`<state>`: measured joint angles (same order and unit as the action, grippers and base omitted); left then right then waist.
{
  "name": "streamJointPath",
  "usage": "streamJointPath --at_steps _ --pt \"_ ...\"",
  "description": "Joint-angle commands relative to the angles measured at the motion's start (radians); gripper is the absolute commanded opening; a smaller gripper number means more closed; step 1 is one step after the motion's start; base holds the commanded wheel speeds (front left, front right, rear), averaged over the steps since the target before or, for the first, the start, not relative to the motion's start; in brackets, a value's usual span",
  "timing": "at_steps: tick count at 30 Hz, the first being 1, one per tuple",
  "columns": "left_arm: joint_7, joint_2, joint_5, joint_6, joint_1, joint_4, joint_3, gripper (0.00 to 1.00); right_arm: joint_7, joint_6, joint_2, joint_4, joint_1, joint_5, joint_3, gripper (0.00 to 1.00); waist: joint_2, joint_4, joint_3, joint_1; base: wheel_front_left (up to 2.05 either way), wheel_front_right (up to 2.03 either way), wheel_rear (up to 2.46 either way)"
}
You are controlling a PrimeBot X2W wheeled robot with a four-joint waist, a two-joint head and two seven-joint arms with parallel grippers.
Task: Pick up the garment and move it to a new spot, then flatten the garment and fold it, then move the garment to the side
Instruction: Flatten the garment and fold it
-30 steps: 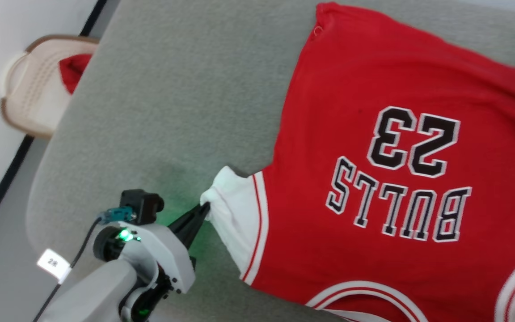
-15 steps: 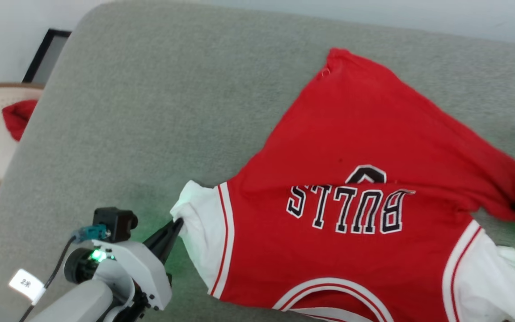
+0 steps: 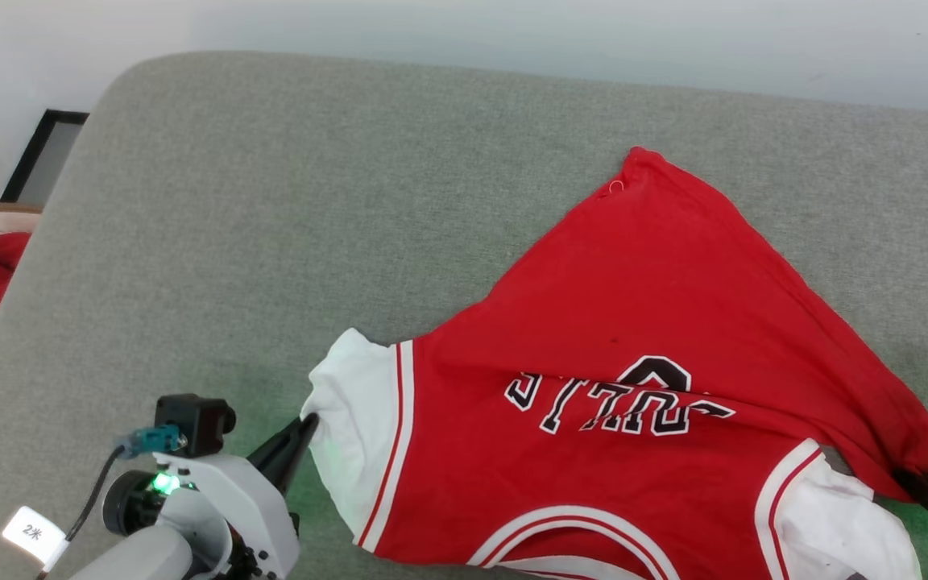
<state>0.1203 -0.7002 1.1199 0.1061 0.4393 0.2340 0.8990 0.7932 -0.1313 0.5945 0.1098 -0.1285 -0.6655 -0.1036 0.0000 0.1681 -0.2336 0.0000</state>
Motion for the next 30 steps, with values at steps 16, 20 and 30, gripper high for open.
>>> streamJointPath --at_steps 16,20,30 --pt "0.000 -0.026 0.019 0.024 -0.033 -0.033 -0.009 0.00 0.136 0.001 -0.038 -0.233 0.062 0.059 0.083 1.00 0.0000 -0.031 0.028 0.0000 0.00 0.00 0.00" --pt "-0.002 -0.027 0.019 0.027 -0.033 -0.042 -0.007 0.00 0.149 0.001 -0.046 -0.348 0.026 0.084 0.113 1.00 0.0000 -0.028 0.034 0.0000 0.00 0.00 0.00" --pt "-0.019 0.010 -0.003 0.014 0.004 -0.045 0.017 0.00 -0.027 0.001 -0.022 -0.323 -0.211 0.148 0.004 1.00 0.0000 0.038 0.032 0.0000 0.00 0.00 0.00"
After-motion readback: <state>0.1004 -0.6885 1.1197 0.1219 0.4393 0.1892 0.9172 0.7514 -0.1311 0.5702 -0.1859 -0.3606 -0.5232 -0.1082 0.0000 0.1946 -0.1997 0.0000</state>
